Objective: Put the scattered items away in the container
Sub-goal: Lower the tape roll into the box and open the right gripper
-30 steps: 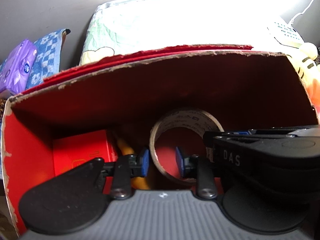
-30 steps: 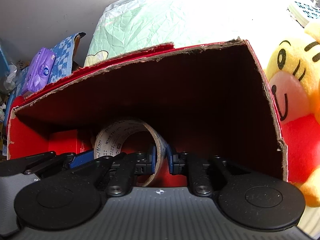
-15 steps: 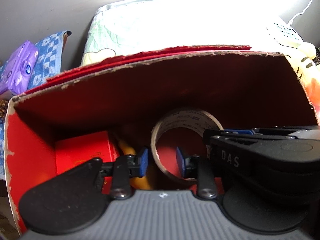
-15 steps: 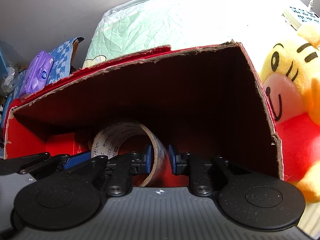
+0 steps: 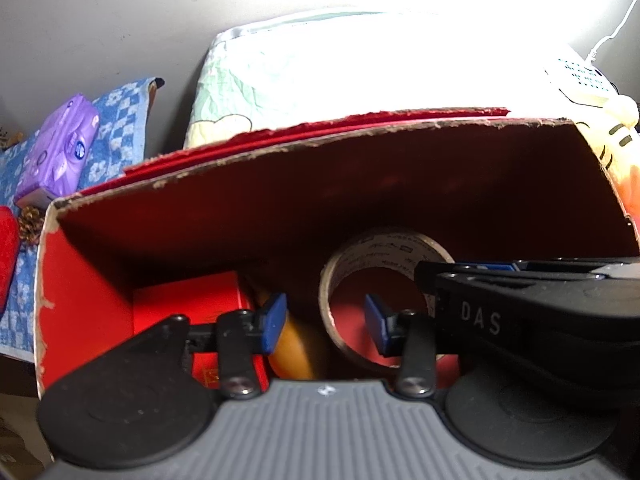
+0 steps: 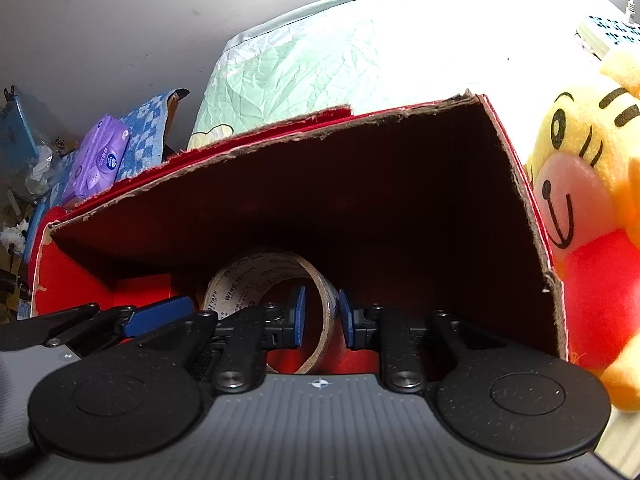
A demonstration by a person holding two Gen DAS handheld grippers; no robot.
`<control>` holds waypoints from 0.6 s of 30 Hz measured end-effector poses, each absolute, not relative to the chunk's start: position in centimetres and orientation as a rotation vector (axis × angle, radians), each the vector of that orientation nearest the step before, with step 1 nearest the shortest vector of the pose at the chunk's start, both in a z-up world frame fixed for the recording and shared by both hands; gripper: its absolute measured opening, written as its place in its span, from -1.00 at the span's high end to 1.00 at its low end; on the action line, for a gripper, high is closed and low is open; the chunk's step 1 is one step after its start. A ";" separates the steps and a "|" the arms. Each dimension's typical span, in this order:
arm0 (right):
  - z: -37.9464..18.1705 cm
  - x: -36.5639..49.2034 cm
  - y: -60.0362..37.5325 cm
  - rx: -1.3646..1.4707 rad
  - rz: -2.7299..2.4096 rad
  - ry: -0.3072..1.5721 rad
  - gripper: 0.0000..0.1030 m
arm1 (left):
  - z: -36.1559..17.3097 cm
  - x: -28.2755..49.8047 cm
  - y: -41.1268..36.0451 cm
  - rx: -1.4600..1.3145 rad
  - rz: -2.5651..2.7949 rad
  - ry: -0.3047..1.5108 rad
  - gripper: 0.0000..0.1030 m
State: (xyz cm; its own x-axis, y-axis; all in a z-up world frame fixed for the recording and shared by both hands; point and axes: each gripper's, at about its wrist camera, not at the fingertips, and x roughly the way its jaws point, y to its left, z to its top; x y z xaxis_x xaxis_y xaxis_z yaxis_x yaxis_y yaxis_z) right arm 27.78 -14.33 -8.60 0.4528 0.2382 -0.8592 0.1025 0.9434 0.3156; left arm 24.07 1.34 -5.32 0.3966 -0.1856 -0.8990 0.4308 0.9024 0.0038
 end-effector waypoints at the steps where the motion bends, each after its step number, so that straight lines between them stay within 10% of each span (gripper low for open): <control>1: -8.5 27.7 -14.2 0.348 0.090 1.100 0.57 | -5.3 24.0 1.3 0.253 -0.394 1.092 0.11; 18: -8.3 27.9 -14.3 0.334 0.076 1.056 0.56 | -5.0 23.8 1.0 0.282 -0.366 1.047 0.06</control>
State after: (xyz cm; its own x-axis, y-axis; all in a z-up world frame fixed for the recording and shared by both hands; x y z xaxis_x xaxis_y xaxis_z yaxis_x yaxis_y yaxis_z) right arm 27.86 -14.27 -8.34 0.4951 0.2200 -0.8405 0.0979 0.9471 0.3056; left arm 23.77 0.96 -4.96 0.4491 -0.1592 -0.8792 0.4238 0.9042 0.0528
